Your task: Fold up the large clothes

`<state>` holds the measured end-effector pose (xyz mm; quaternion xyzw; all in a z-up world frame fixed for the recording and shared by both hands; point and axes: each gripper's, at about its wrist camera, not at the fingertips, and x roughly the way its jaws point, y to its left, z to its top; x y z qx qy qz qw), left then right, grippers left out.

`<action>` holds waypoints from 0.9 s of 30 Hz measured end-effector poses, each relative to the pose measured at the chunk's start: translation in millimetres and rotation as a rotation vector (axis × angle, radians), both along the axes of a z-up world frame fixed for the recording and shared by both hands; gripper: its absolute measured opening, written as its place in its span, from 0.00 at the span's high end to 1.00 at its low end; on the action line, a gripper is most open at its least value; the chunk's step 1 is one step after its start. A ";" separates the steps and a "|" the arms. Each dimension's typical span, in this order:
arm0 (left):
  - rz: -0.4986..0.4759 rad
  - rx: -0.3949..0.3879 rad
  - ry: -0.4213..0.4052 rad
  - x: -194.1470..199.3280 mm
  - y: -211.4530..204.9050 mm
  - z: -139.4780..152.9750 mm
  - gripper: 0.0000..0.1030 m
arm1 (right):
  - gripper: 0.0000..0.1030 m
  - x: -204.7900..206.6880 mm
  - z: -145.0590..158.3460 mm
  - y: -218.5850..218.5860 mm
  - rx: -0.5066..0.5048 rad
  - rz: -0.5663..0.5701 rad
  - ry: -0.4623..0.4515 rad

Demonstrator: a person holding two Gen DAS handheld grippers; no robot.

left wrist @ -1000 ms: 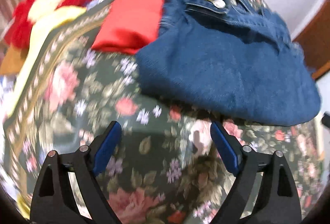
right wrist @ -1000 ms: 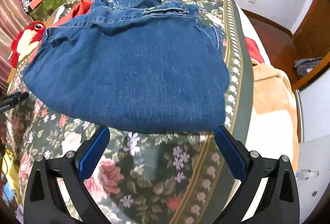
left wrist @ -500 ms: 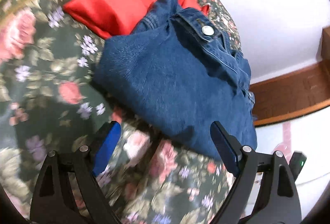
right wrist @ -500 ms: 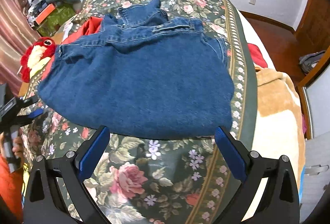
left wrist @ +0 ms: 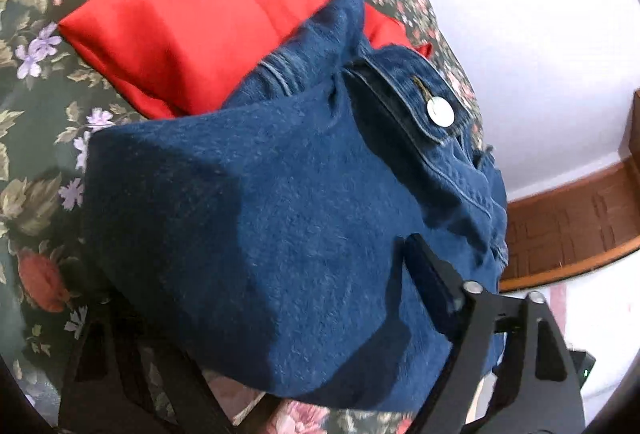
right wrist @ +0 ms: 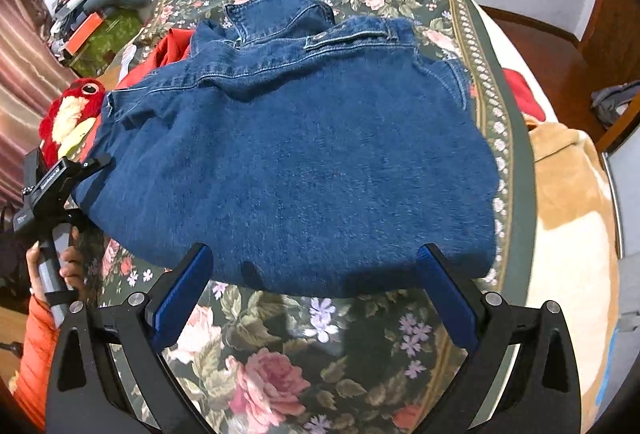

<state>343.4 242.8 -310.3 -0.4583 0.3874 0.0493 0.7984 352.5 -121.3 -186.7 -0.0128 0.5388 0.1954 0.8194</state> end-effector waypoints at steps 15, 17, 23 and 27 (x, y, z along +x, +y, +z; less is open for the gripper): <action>-0.046 0.136 -0.316 -29.1 -8.8 123.7 0.78 | 0.02 -6.3 34.1 46.8 -0.041 0.082 -0.081; -0.060 0.188 -0.369 -37.1 -15.6 151.2 0.79 | 0.02 -6.4 40.0 57.8 -0.042 0.104 -0.101; -0.065 0.292 -0.485 -64.1 -25.0 206.1 0.80 | 0.02 -7.0 42.1 103.1 -0.022 0.189 -0.118; -0.066 0.359 -0.467 -66.6 -30.5 212.4 0.80 | 0.02 -2.2 14.3 135.7 -0.031 0.251 -0.053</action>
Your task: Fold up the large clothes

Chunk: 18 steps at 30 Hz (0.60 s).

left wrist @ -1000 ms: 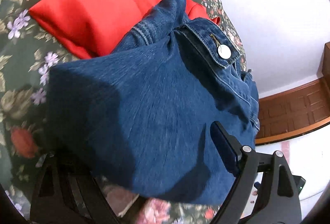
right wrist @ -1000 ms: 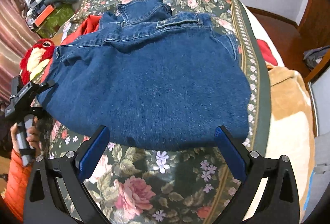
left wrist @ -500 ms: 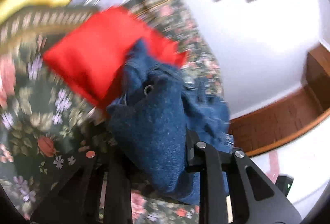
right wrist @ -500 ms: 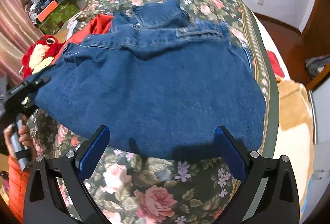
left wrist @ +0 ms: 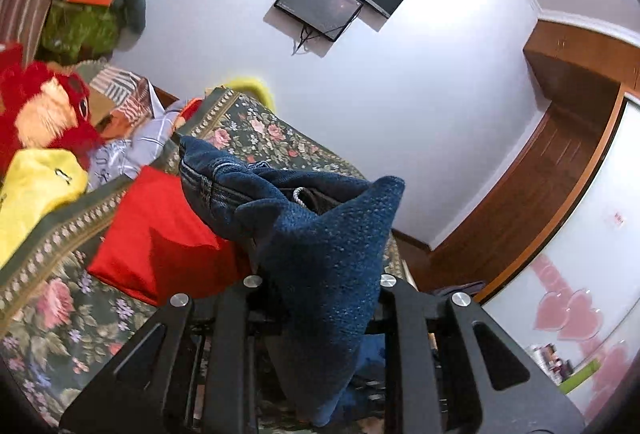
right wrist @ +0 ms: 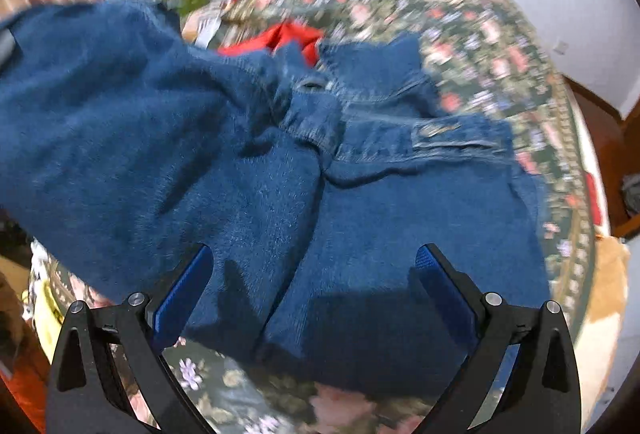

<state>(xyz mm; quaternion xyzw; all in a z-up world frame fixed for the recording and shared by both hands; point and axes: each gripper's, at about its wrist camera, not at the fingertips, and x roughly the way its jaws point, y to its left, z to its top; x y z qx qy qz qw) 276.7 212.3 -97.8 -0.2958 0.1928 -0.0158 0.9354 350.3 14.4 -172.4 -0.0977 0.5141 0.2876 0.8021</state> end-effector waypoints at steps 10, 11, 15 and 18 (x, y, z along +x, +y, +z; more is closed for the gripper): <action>-0.042 0.092 0.070 24.4 -38.3 -6.9 0.80 | 0.00 5.4 -46.7 20.9 0.003 0.060 0.115; -0.055 0.104 0.069 29.8 -47.2 -3.0 0.80 | 0.00 5.5 -43.6 15.8 0.018 0.066 0.125; -0.120 0.149 0.065 48.8 -87.3 7.9 0.80 | 0.00 6.7 -18.1 -35.5 0.131 0.008 0.120; -0.200 0.191 0.064 66.8 -132.0 12.8 0.80 | 0.00 8.2 -1.0 -89.3 0.173 -0.086 0.083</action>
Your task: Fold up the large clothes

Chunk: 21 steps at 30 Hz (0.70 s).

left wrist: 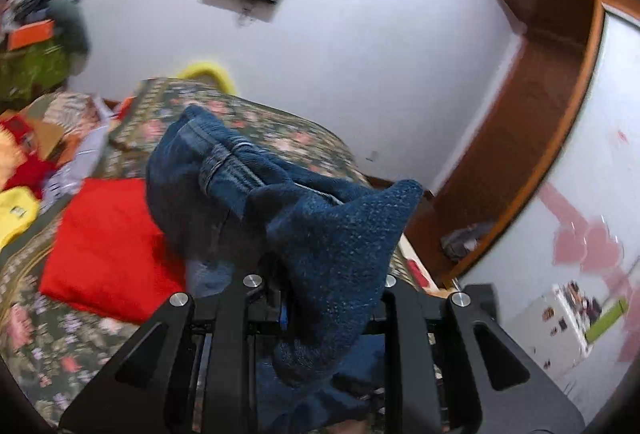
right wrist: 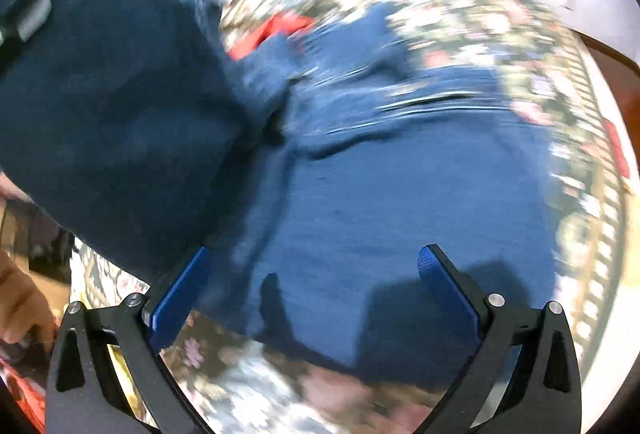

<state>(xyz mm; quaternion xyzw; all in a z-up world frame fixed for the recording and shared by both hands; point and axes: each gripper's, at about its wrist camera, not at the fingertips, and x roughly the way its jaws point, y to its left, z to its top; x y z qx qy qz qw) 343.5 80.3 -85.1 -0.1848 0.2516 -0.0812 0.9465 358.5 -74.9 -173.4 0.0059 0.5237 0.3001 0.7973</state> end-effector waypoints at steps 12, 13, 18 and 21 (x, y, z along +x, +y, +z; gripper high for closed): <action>-0.356 0.260 0.307 37.9 -167.4 -87.2 0.79 | 0.00 -14.6 18.5 -175.9 -0.034 -0.366 -0.034; -0.369 0.292 0.343 36.4 -172.5 -97.9 0.78 | 0.00 -17.9 17.1 -184.0 -0.031 -0.383 -0.025; -0.410 0.356 0.350 15.0 -178.8 -99.4 0.66 | 0.00 -31.1 14.3 -197.9 0.003 -0.409 0.013; -0.457 0.347 0.351 -1.4 -174.8 -94.5 0.61 | 0.00 -39.2 20.8 -188.9 0.015 -0.394 0.007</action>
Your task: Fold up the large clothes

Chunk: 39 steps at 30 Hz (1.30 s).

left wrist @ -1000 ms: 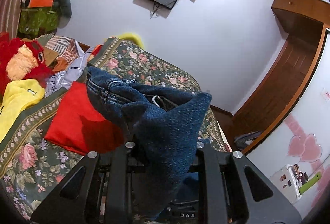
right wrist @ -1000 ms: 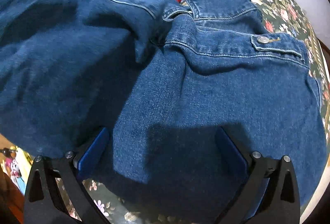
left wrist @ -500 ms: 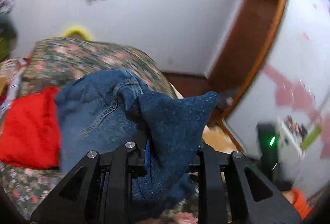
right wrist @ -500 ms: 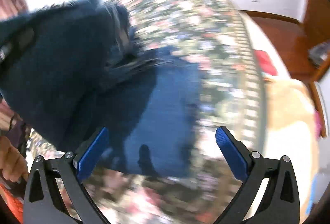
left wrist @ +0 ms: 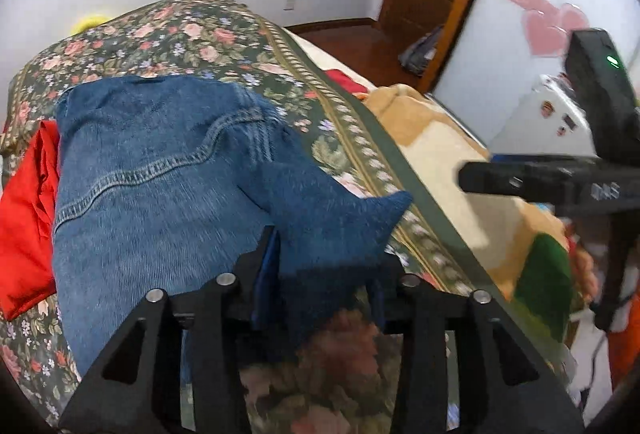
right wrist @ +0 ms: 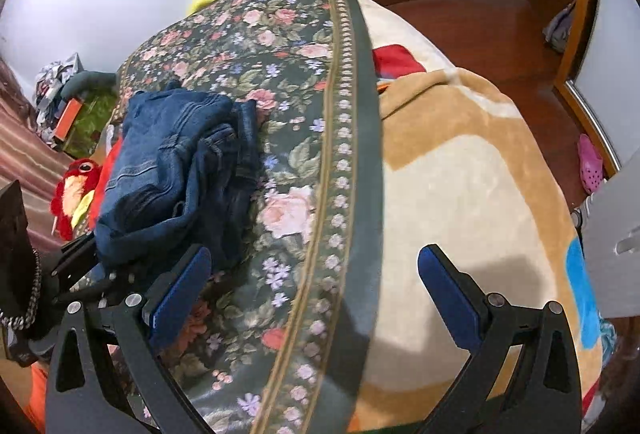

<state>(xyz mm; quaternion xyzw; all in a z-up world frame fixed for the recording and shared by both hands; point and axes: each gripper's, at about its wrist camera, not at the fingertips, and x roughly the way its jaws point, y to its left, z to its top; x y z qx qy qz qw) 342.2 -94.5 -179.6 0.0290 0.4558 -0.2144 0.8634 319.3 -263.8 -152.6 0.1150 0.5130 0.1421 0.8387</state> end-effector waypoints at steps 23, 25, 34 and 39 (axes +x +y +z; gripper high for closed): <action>0.347 0.049 0.038 -20.8 162.3 -39.6 0.17 | 0.00 7.7 -37.5 112.5 -0.001 0.187 0.070; 0.340 0.025 0.062 -23.5 163.9 -53.7 0.10 | 0.00 8.3 -46.3 108.0 -0.011 0.178 0.092; 0.303 0.095 0.080 -40.4 158.5 -66.7 0.09 | 0.00 5.6 -45.3 89.7 -0.037 0.159 0.115; 0.317 0.126 -0.019 -45.6 168.5 -34.3 0.09 | 0.00 7.2 -21.8 93.1 -0.080 0.181 0.032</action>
